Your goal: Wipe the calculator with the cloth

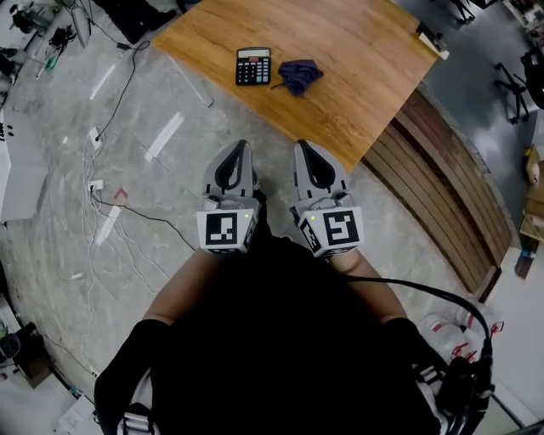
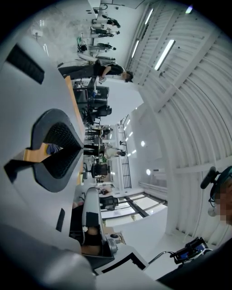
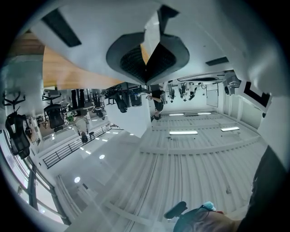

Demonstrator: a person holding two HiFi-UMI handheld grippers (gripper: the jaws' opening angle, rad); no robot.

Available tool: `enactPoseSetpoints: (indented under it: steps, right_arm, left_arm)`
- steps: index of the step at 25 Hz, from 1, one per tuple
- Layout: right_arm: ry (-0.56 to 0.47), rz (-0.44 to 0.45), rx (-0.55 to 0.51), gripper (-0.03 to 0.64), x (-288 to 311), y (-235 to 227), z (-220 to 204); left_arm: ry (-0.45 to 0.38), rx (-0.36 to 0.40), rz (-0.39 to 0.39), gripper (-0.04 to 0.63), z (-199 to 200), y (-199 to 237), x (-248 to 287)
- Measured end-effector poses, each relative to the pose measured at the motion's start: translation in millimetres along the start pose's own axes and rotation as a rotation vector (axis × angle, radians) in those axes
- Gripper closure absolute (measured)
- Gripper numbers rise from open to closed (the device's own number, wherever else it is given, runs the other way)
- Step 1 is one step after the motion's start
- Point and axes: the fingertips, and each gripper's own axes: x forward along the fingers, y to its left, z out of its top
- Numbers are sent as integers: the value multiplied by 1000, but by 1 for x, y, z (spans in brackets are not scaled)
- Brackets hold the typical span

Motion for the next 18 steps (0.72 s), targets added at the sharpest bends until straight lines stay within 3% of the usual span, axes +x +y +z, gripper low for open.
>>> enactPoseSetpoints:
  steps: [7,11,18]
  right_arm:
    - [70,-45,6,601,93,-42,-33]
    - [134,-80,31,601,162,-69,-57]
    - [219,-118,35,601,279,-104,-81]
  left_arm:
    - [40,-61,-24,595,-32,52,96]
    - [107,-124,-61,595,-60,90,161]
    - [219,-130,-140,595,-100,149,255]
